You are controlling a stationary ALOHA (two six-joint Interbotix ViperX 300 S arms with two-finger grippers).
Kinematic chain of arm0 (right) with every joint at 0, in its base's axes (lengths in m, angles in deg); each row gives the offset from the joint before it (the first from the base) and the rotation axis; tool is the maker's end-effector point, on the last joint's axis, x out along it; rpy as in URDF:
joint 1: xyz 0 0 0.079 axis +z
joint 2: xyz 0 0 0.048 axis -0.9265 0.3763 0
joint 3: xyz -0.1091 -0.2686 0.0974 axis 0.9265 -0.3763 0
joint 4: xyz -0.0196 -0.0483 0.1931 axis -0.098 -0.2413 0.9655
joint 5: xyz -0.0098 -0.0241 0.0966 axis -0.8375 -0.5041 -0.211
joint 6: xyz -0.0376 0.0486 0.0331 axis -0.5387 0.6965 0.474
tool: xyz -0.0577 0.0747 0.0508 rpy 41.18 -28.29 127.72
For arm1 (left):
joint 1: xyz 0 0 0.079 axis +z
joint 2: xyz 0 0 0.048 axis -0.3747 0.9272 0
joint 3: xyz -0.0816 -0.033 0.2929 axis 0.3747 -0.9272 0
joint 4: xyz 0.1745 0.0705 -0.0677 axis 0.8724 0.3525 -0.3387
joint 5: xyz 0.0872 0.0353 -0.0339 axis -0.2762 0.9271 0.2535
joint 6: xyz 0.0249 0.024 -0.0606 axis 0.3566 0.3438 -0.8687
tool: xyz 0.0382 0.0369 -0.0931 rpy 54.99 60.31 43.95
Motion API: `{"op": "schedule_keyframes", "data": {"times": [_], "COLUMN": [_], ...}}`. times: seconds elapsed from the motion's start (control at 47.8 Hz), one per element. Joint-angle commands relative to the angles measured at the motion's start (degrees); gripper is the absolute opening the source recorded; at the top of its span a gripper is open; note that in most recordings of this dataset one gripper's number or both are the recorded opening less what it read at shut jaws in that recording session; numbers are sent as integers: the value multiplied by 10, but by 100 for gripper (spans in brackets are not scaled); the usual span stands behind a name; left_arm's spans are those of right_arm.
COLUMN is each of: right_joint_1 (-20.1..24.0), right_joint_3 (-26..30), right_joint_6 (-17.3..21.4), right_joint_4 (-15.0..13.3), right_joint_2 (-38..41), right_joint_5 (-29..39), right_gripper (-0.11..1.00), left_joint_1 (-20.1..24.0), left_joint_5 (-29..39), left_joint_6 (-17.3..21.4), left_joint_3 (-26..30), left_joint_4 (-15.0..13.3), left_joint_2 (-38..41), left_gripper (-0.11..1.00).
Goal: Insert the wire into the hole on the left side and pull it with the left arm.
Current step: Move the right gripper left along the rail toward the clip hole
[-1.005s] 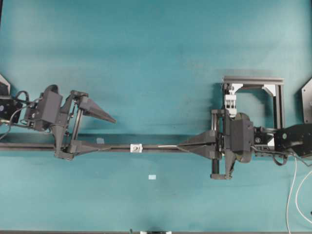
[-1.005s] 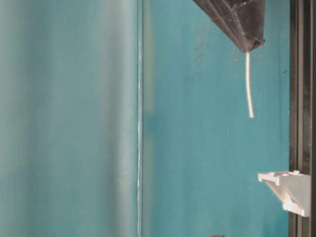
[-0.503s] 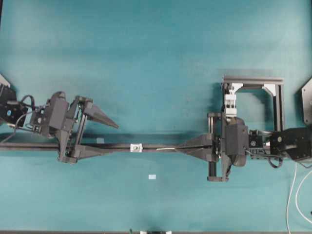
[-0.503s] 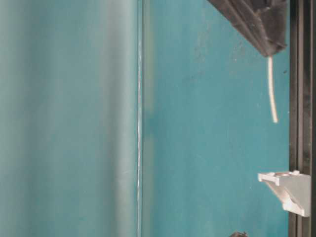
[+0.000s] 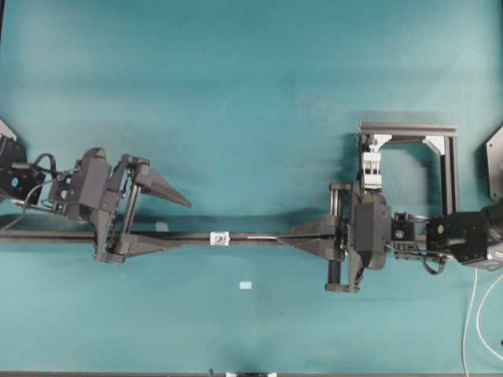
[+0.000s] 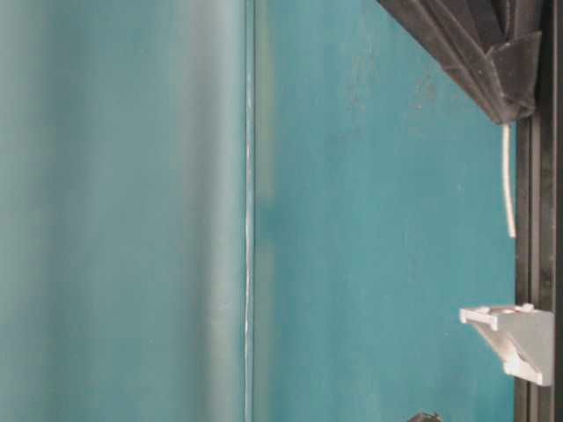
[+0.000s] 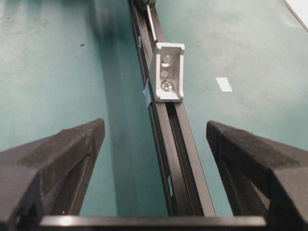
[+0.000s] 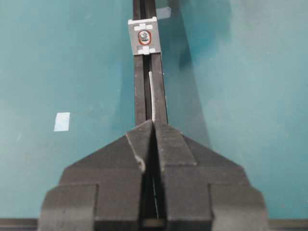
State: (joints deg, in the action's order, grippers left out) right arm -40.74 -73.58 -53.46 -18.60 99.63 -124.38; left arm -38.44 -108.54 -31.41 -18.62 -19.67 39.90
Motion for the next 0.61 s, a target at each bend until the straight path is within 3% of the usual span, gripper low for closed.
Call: {"op": "schedule_keyframes", "data": {"times": [0.0, 0.586], "right_joint_1": [3, 4], "right_joint_3": [11, 26], "right_joint_6": [0, -2], "right_joint_4": [2, 2], "right_joint_2": [-7, 11], "right_joint_5": [-8, -33], "right_gripper": [-2, -2], "left_joint_1": [-3, 0], "left_joint_5": [-4, 1], "left_joint_6": [-1, 4], "left_joint_3": [4, 7], "left_joint_4": [-1, -1], "left_joint_2": [-9, -10], "left_gripper": [77, 77]}}
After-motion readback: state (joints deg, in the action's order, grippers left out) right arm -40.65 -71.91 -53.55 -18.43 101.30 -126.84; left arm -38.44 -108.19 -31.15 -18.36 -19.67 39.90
